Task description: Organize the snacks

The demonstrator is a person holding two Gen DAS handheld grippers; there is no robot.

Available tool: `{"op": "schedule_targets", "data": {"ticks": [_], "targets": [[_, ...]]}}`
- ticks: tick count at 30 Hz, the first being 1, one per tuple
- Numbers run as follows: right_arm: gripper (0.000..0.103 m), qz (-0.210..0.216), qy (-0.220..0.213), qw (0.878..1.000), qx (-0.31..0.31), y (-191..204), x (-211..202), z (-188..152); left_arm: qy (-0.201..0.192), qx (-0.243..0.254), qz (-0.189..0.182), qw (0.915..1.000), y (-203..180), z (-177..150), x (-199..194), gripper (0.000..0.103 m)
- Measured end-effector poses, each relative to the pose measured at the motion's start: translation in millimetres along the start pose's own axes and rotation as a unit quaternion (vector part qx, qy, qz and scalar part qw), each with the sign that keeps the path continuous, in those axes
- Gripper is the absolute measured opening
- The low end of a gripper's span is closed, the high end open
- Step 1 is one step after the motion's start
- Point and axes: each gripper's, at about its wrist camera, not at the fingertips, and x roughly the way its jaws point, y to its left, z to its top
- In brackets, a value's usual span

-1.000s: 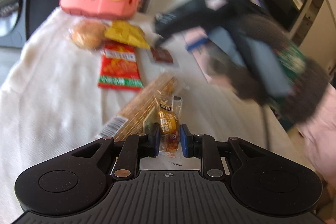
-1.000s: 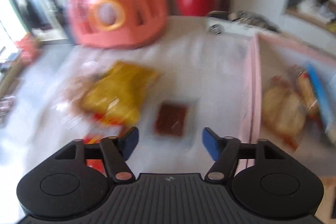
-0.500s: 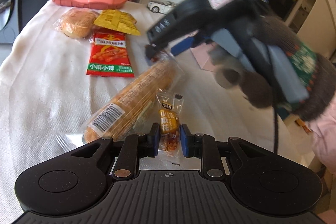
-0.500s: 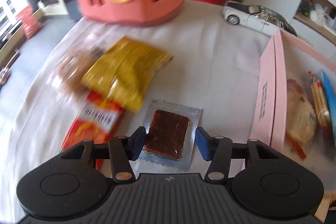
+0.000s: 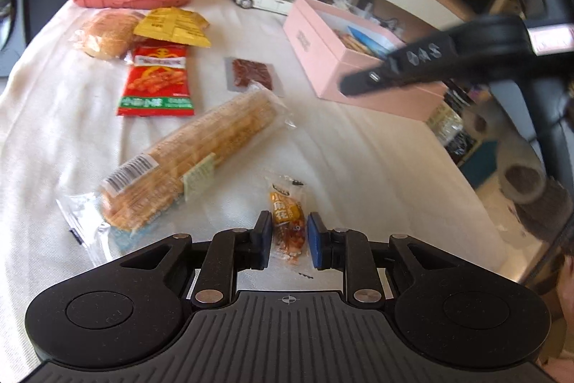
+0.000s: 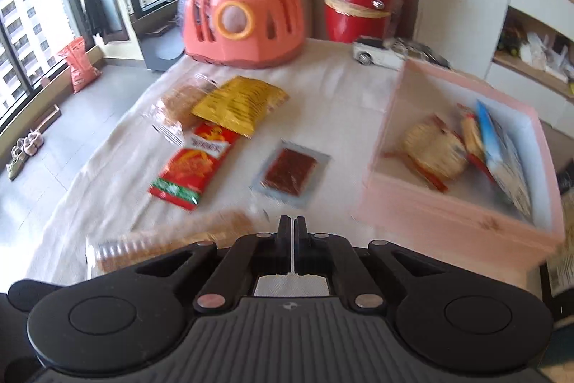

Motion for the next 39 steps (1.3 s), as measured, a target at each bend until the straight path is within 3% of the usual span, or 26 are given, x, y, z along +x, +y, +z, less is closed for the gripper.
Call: {"op": "schedule_targets", "data": {"ticks": [4, 8, 12, 18, 21, 23, 27, 32, 39], "targets": [[0.015, 0.041, 0.022, 0.996, 0.083, -17, 15, 1, -0.018, -0.007, 0.036, 0.9992, 11, 6, -3, 0.027], [0.052, 0.046, 0.019, 0.989, 0.143, -13, 42, 10, -0.034, -0.028, 0.042, 0.9982, 31, 12, -10, 0.027], [0.052, 0.016, -0.002, 0.988, 0.155, 9, 69, 25, -0.046, -0.043, 0.048, 0.9969, 50, 17, -16, 0.028], [0.054, -0.079, -0.008, 0.99, 0.114, 34, 111, 47, -0.045, -0.047, 0.023, 0.9976, 60, 13, -19, 0.028], [0.055, -0.089, 0.002, 0.993, 0.079, 41, 115, 48, -0.041, -0.045, 0.007, 0.9981, 62, 9, -18, 0.028], [0.05, -0.082, 0.008, 0.996, 0.044, 45, 111, 43, -0.04, -0.046, 0.001, 0.9981, 63, 8, -18, 0.028], [0.049, -0.065, 0.011, 0.998, 0.01, 44, 90, 17, -0.038, -0.043, -0.004, 0.9983, 63, 6, -19, 0.028], [0.049, -0.064, 0.001, 0.998, 0.017, 26, 58, -22, -0.024, -0.02, -0.003, 0.9995, 48, 1, -18, 0.026], [0.049, -0.094, -0.027, 0.995, 0.028, -10, 11, -79, 0.007, 0.063, -0.019, 0.9978, -5, -6, -5, 0.026]]}}
